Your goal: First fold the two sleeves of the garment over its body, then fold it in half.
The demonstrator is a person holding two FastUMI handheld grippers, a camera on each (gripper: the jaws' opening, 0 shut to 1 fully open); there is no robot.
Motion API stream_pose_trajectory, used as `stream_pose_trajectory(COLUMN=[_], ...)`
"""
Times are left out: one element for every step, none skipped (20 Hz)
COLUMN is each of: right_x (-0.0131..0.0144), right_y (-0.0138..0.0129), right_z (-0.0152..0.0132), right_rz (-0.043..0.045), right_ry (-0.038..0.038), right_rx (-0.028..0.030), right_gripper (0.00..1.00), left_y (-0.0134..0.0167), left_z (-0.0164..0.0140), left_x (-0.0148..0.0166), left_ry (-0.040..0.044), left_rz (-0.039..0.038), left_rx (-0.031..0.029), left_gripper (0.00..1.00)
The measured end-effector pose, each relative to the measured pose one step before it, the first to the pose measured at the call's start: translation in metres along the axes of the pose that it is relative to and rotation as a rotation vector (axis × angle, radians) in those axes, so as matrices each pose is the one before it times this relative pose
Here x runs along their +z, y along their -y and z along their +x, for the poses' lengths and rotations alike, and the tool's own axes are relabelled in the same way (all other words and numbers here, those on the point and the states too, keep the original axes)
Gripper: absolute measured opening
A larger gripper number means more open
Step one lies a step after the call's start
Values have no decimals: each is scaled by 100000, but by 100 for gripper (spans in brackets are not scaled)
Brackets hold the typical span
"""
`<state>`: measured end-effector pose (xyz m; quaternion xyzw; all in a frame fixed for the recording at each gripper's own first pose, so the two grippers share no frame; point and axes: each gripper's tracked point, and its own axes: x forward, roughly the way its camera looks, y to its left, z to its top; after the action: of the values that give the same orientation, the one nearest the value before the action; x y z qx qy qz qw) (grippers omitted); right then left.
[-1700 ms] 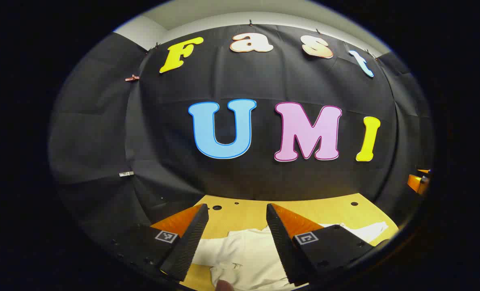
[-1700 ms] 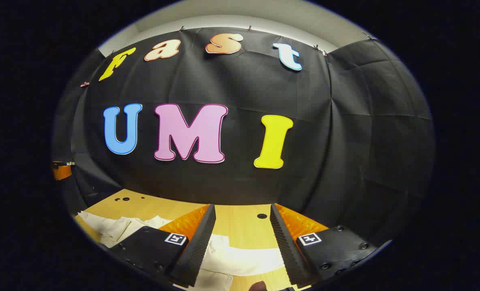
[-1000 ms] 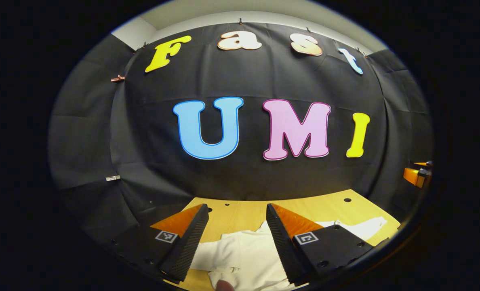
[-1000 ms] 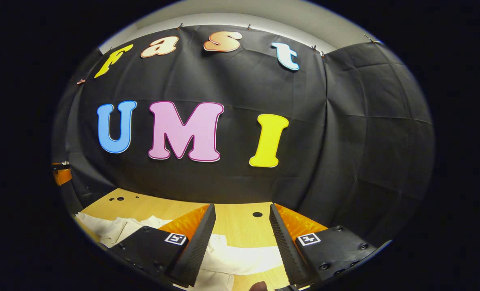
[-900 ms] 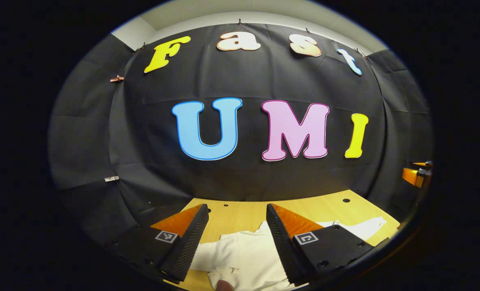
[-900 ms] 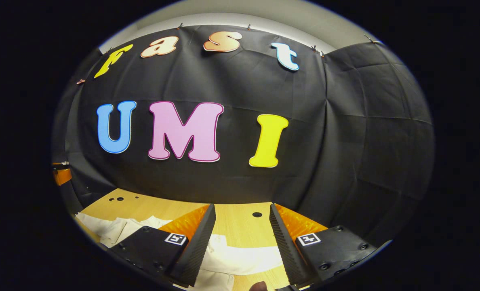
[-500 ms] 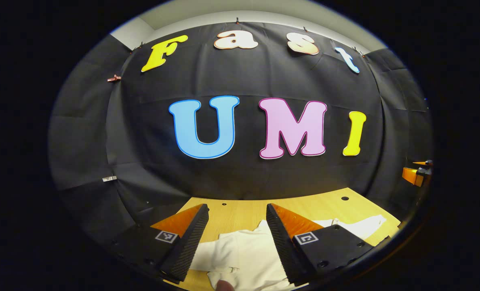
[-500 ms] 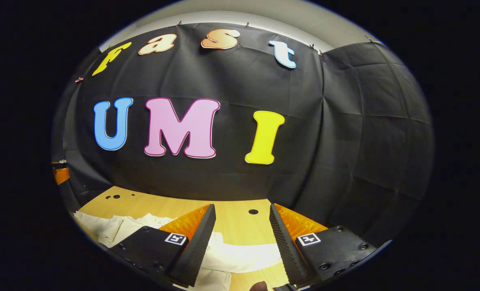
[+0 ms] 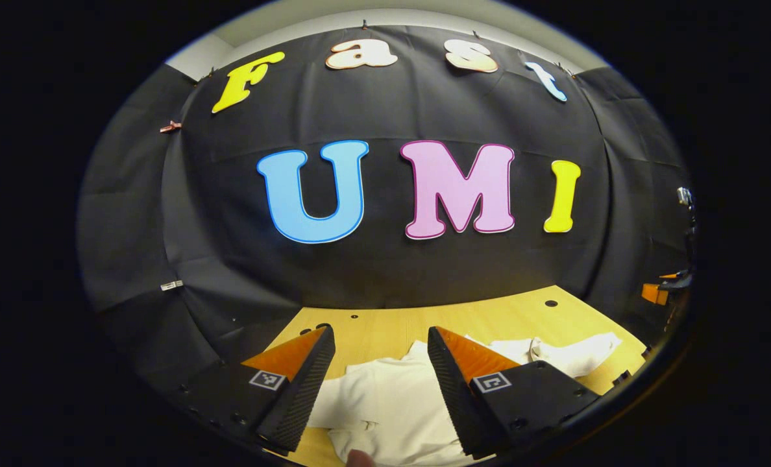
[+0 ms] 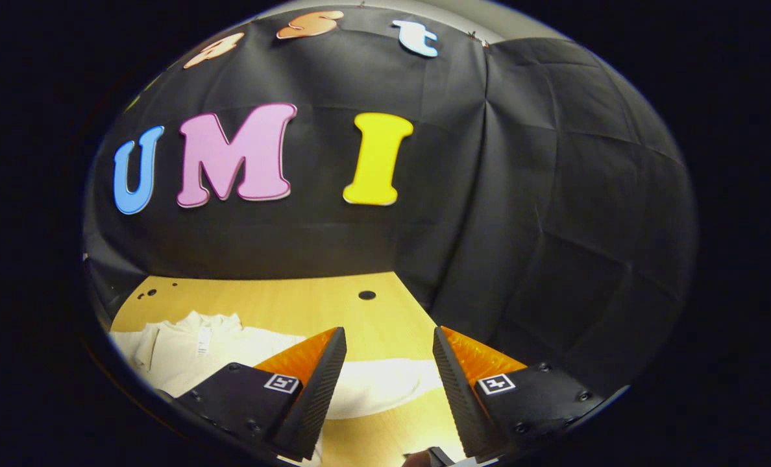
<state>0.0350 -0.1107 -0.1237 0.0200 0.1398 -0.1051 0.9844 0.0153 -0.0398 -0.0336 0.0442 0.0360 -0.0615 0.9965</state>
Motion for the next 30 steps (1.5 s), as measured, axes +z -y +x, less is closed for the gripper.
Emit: stream_pose_trajectory(right_x=[-1259, -1519, -1168, -1266, -968, -1092, -1101, -1263, -1025, -982, -790, -583, -457, -476, -217, -249, -190, -261, -286, -231, -313, -432, -544, 184, -177, 41, -144, -9, -203, 229], right_y=[703, 726, 536, 497, 556, 611, 480, 611, 693, 614, 423, 186, 325, 292, 306, 284, 160, -6, 49, 27, -53, -134, -310, -54, -61, -64, -20, -166, -25, -284], right_z=[1097, 1330, 1225, 1281, 1235, 1280, 1403, 1250, 1082, 1100, 1052, 1003, 955, 906, 904, 538, 743, 636, 346, 403, 372, 345, 165, -74, 311, -399, 195, -50, 143, -195], right_rz=[596, 547, 1330, 1116, 938, 902, 788, 553, 381, 269, 219, 79, 340, 479, 242, 222, 344, 212, 168, 23, -152, 137, 56, 185, -564, -443, -289, 46, -604, -1010], right_ry=[-3083, -4125, -3029, -3720, -3085, -3057, -3383, -3243, -2689, -2234, -2226, -2131, -1755, -1422, -1024, -1103, -1436, -1435, -1303, -1464, -1485, -1482, -1958, 1247, -279, 395, -265, 638, -138, 1581], right_rx=[5, -381, 283, 43, -44, -336, 455, -134, -522, -440, -107, -51, 226, 311, -21, 92, 229, 499, 265, 548, 155, 442, 592, -380, -131, -306, 119, 1005, 286, 1440], right_gripper=[83, 83, 83, 83, 83, 83, 83, 83, 83, 83, 83, 82, 82, 82, 82, 82, 82, 82, 82, 82, 82, 81, 81, 80, 80, 90, 80, 79, 78, 73], left_y=[355, 298, 337, 309, 294, 280, 165, 157, 105, 58, -2, -52, 136, 7, 77, 181, 137, 85, 41, 104, 8, -52, -124, -73, -39, -97, -90, -109, -92, -27], left_z=[-38, 21, -21, 16, -116, -51, -74, -88, -90, -81, -197, -216, -144, -135, -195, -93, -107, -162, -151, -157, -106, -92, -123, -104, -130, -116, -48, 21, -17, -76], left_x=[-227, -16, -203, 77, -144, 8, -126, 33, -39, 94, -32, 194, -68, -62, -263, -119, -281, -364, -117, -192, 54, 100, -58, -36, 58, 71, 87, 104, -29, 45], left_ry=[-567, -565, -709, -414, -515, -734, -719, -501, -529, -598, -268, -168, -391, -780, -742, -804, -821, -929, -730, -350, -209, -125, 98, -11, 80, 75, 39, -149, 46, 298], left_rz=[824, 879, 779, 606, 527, 211, 209, 385, 666, 585, 444, 125, -161, -275, -258, -303, -305, -296, -284, -260, -68, 38, 76, 92, 117, 91, 116, 186, 252, 322], left_rx=[284, 389, 349, 419, 503, 700, 731, 959, 1211, 1239, 1346, 1320, 1252, 1161, 970, 655, 753, 723, 617, 521, 601, 730, 722, 535, 511, 396, 322, 245, 292, 6], left_gripper=[89, 88, 87, 87, 86, 86, 86, 86, 87, 88, 90, 90, 89, 89, 89, 89, 89, 89, 89, 89, 89, 89, 89, 89, 89, 89, 89, 89, 89, 89])
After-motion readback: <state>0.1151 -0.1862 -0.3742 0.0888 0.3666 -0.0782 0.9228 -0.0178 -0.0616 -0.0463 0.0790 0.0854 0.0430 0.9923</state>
